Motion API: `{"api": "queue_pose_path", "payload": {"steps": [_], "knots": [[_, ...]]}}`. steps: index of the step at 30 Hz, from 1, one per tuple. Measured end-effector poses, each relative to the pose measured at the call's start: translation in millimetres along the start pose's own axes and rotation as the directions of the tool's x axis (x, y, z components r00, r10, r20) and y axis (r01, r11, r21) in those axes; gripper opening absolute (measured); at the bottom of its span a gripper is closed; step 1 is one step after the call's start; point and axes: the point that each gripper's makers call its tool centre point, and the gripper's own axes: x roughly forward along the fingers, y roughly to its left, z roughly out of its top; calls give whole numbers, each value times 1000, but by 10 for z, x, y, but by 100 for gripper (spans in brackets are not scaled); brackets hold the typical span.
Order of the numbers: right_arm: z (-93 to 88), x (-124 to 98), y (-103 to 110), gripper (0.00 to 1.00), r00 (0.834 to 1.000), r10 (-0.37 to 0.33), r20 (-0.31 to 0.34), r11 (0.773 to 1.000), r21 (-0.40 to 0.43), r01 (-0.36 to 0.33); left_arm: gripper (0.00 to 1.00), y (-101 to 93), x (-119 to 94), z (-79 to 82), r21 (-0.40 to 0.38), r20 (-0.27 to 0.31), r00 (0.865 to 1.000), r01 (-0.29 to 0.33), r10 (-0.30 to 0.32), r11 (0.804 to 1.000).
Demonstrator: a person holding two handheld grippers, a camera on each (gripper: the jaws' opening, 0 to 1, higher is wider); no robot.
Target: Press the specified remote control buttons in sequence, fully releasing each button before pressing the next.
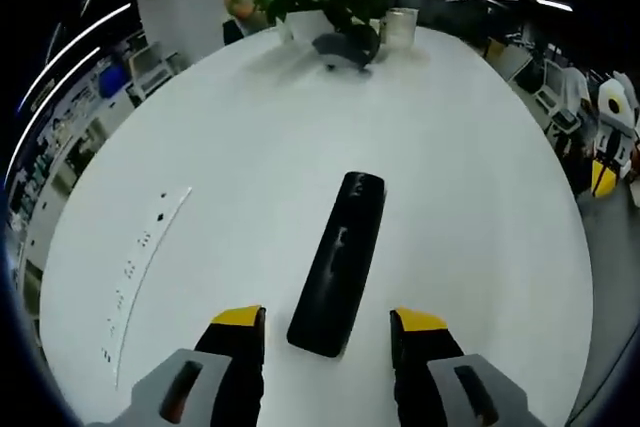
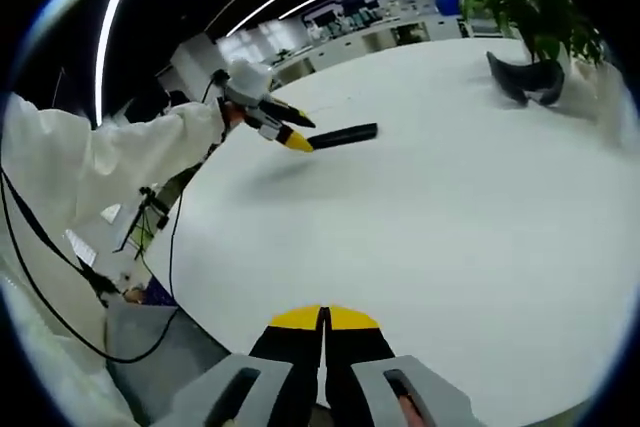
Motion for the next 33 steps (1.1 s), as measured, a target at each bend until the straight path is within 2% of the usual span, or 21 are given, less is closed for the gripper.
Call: {"api": "queue_pose_path", "payload": {"steps": [2,7,8,9,10,17,21,25,26,33], "knots": [[22,-8,-9,0,1000,-2,6,1000,-2,2,49,-23,24,-19,-3,-16,1000,21,-21,1000],[43,-6,-14,0,1000,7,9,1000,7,-7,49,11,74,-107,5,-60,998,15,-15,1000],[46,-7,-8,0,1000,8,8,1000,3,-8,49,-11,73,-107,-36,-51,998,31,-33,999],[46,-6,-4,0,1000,9,8,1000,2,-9,48,9,77,-108,-55,-48,999,23,-26,998],[43,-2,0,0,1000,11,6,1000,3,-11,47,30,77,-88,-14,-38,999,24,-25,1000],[58,19,76,0,998,59,16,997,39,-59,46,16,85,-103,8,-50,998,36,-35,999],[88,1,111,0,998,64,21,998,22,-65,32,-1,67,-109,56,-67,996,59,-55,997],[91,-7,148,0,997,75,19,997,15,-75,23,-79,64,-108,97,-77,995,75,-68,992],[96,-10,163,0,997,78,19,997,12,-78,23,-104,69,-101,133,-82,994,79,-68,988],[153,-81,221,0,997,65,39,997,-30,-64,22,-92,52,-123,113,-122,992,55,-41,992]]}}
